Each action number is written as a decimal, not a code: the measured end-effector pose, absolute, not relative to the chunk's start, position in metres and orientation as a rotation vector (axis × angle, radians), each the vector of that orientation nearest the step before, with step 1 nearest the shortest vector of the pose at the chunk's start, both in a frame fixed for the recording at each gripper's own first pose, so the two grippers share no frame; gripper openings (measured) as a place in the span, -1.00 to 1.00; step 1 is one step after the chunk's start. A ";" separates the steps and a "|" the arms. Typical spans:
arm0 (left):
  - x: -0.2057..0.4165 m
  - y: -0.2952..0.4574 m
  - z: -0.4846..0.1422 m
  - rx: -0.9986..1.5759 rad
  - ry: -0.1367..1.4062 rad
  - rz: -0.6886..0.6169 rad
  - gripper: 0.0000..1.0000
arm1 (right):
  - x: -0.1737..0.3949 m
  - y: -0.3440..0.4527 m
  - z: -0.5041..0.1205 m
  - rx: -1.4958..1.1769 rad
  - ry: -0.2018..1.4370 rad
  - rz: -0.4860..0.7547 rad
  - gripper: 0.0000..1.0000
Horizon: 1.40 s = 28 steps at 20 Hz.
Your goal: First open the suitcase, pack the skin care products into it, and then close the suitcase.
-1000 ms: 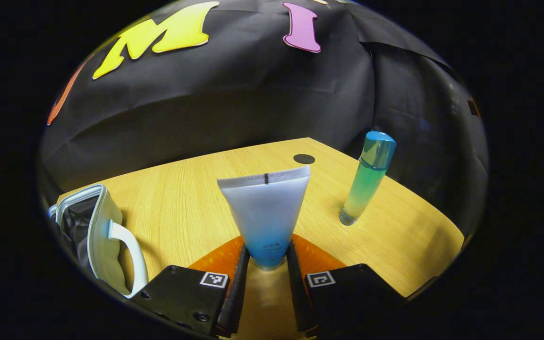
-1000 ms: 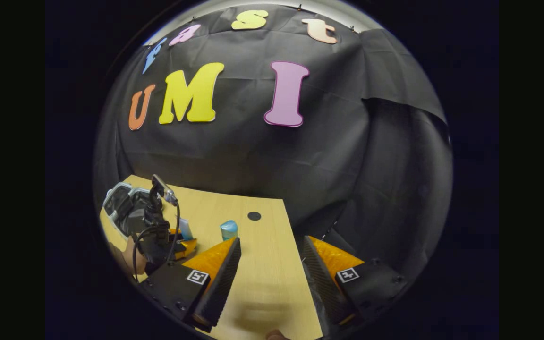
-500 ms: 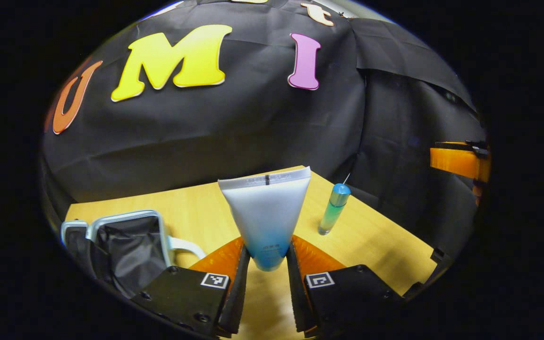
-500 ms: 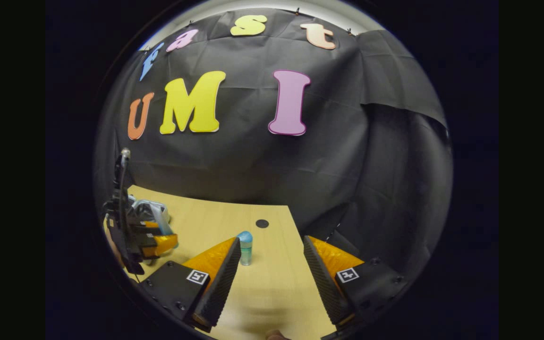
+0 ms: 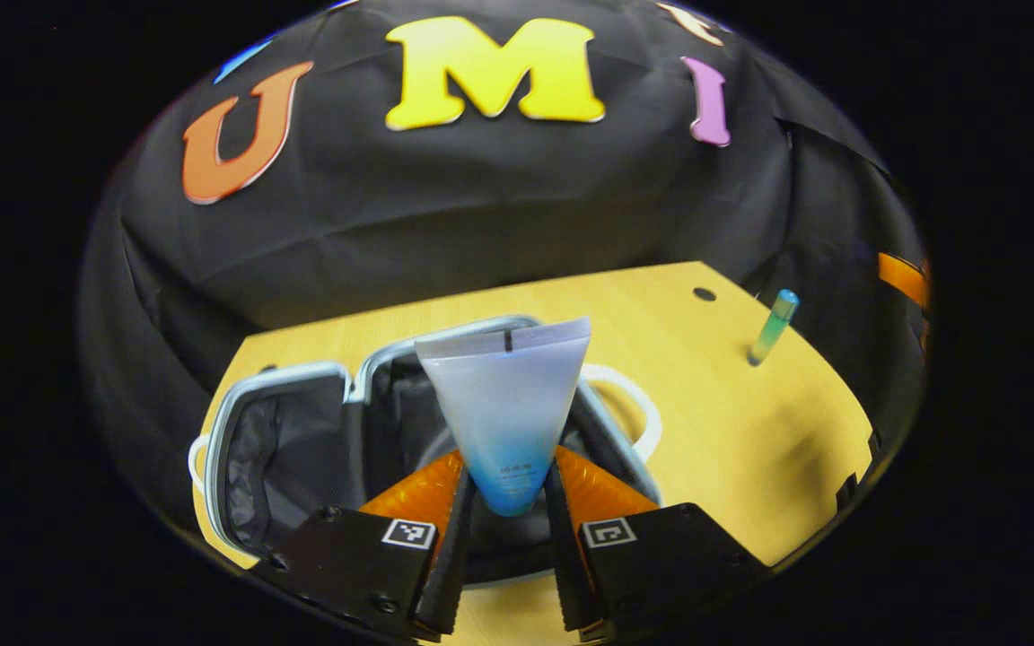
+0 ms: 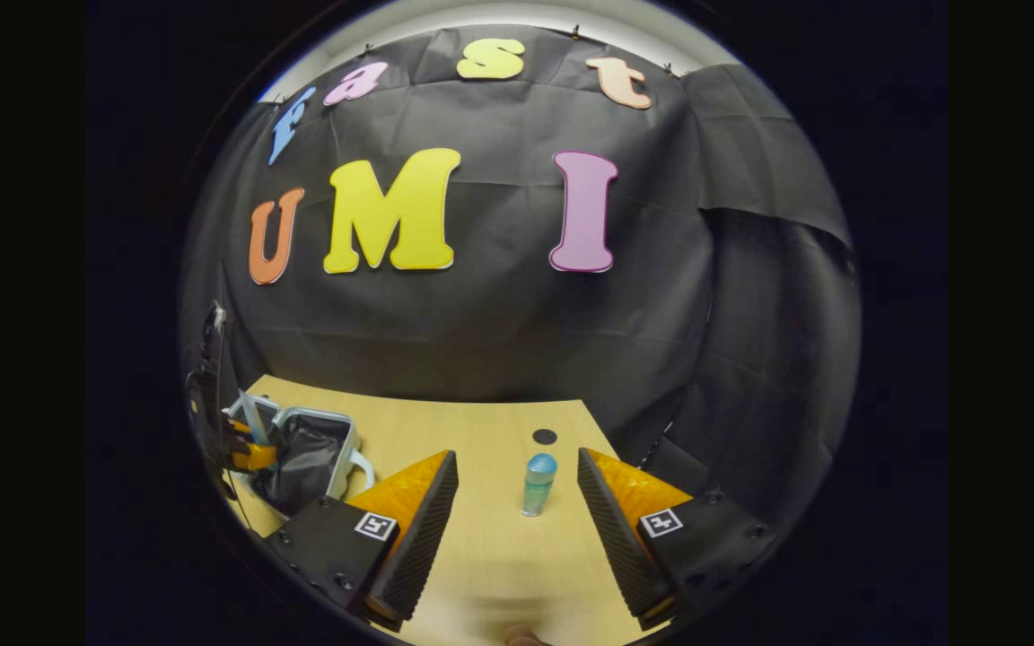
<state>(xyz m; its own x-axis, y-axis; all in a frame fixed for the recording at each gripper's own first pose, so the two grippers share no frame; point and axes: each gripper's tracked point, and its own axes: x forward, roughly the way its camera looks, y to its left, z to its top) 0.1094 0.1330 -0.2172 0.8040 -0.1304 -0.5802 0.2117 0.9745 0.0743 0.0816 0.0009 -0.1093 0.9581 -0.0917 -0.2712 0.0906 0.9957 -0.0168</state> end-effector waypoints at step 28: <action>0.122 0.149 -0.285 0.183 0.861 -0.013 0.58 | 0.114 -0.045 -0.175 0.000 0.397 -0.081 0.59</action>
<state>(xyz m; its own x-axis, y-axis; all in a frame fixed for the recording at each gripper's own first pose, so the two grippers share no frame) 0.1219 0.1489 -0.2846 0.6527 0.0619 -0.7551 0.0855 0.9843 0.1546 0.1136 -0.0446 -0.1749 0.9192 -0.0787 -0.3858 0.0785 0.9968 -0.0163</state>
